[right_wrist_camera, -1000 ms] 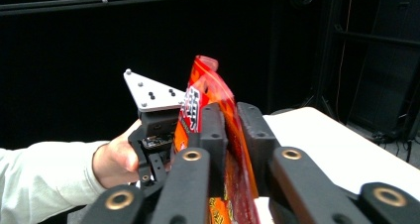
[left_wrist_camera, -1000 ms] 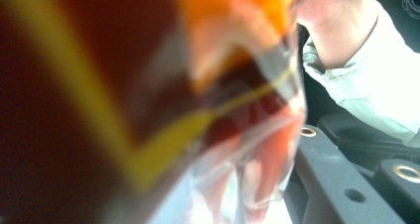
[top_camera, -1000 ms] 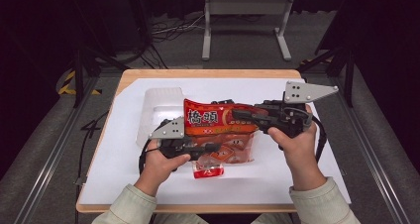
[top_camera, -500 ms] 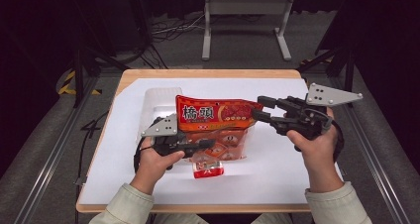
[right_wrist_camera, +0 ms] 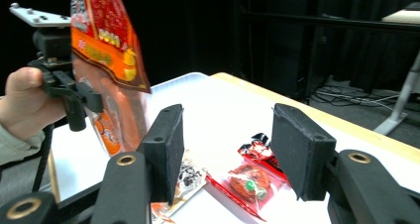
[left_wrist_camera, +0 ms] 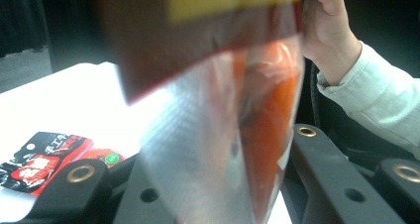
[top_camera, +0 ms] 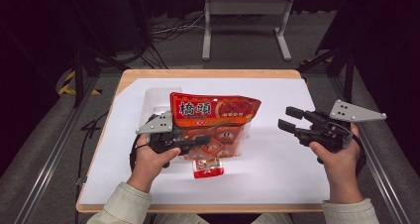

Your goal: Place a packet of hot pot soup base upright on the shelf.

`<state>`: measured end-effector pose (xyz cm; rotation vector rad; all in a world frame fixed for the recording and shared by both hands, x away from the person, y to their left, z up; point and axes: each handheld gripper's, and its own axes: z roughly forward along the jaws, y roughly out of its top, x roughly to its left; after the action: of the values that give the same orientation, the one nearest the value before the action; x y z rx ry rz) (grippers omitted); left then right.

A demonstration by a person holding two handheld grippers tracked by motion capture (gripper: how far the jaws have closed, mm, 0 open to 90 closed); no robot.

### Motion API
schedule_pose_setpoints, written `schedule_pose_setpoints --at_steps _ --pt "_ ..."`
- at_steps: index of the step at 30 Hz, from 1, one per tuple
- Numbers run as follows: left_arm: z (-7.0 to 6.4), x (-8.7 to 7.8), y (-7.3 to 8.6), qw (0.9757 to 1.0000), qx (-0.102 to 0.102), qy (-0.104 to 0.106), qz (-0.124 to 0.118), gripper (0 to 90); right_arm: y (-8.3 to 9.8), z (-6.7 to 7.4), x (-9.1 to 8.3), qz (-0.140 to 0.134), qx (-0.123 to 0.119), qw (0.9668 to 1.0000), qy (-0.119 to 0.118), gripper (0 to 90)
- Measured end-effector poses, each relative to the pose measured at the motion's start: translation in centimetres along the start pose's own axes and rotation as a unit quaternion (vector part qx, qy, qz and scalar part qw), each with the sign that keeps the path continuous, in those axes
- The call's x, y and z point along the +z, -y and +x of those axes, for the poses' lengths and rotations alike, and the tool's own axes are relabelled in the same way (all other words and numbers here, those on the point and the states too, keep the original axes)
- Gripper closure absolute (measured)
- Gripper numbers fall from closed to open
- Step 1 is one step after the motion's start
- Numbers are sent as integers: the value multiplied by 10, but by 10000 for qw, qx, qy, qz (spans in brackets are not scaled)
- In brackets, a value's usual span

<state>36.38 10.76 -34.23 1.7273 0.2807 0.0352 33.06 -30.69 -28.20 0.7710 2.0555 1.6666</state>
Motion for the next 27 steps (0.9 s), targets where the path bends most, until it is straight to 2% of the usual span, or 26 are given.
schedule_pose_setpoints --at_steps 3,4,10,15,24,27 --pt "1 0 -3 10000 24 -20 -36 710 10 -7 -3 -48 212 9997 56 486" --pt "2 0 -4 10000 25 -8 -44 710 12 -8 -3 65 207 9997 98 488" --pt "9 -3 -14 9999 58 -103 -121 710 19 -13 -5 211 197 9992 271 494" --pt "16 -7 -24 9995 145 -280 -71 710 22 -17 -4 249 247 9990 280 500" --pt "29 -13 -37 9989 116 -431 -125 710 26 -20 -3 303 295 9988 263 506" --pt "36 -16 -41 9983 117 -551 -122 709 26 -19 -1 316 290 9987 259 506"
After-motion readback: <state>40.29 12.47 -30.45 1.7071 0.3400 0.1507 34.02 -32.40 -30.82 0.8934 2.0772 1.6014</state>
